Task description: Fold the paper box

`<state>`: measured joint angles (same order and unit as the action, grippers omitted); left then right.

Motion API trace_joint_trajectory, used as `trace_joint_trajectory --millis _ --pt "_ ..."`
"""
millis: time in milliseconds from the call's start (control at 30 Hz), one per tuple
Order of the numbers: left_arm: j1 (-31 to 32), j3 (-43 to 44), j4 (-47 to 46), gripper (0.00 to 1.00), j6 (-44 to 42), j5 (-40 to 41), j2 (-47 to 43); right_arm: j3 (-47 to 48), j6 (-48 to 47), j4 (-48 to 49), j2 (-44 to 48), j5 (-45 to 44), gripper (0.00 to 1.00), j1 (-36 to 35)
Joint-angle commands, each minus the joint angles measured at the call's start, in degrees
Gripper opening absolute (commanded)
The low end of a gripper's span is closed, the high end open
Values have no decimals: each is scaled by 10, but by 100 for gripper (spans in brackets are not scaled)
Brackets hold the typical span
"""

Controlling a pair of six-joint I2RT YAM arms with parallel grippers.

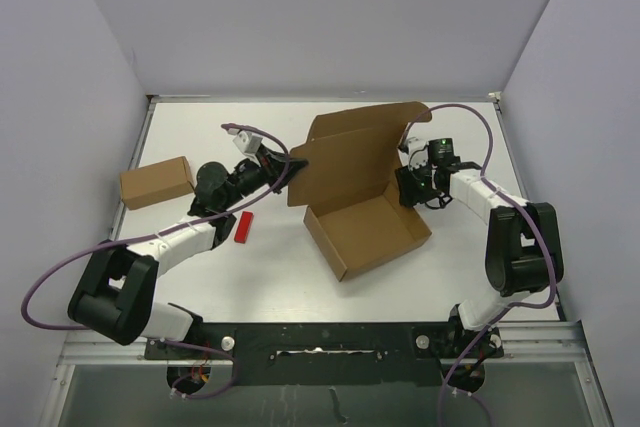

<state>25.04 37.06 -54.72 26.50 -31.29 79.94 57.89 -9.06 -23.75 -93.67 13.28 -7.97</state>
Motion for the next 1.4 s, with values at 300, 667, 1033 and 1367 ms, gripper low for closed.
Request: trace_joint_trajectory --millis 300,667,1033,1367 --pt "20 7 -9 0 -15 23 -19 4 -161 -89 -18 164 53 -50" --pt "26 2 -6 0 -24 36 -24 7 -148 -98 -23 224 50 -44" --pt "40 11 -14 0 -13 4 -11 14 -152 -55 42 91 0 -45" --pt "57 19 -4 3 6 2 31 2 -209 -26 66 -24 4 -63"
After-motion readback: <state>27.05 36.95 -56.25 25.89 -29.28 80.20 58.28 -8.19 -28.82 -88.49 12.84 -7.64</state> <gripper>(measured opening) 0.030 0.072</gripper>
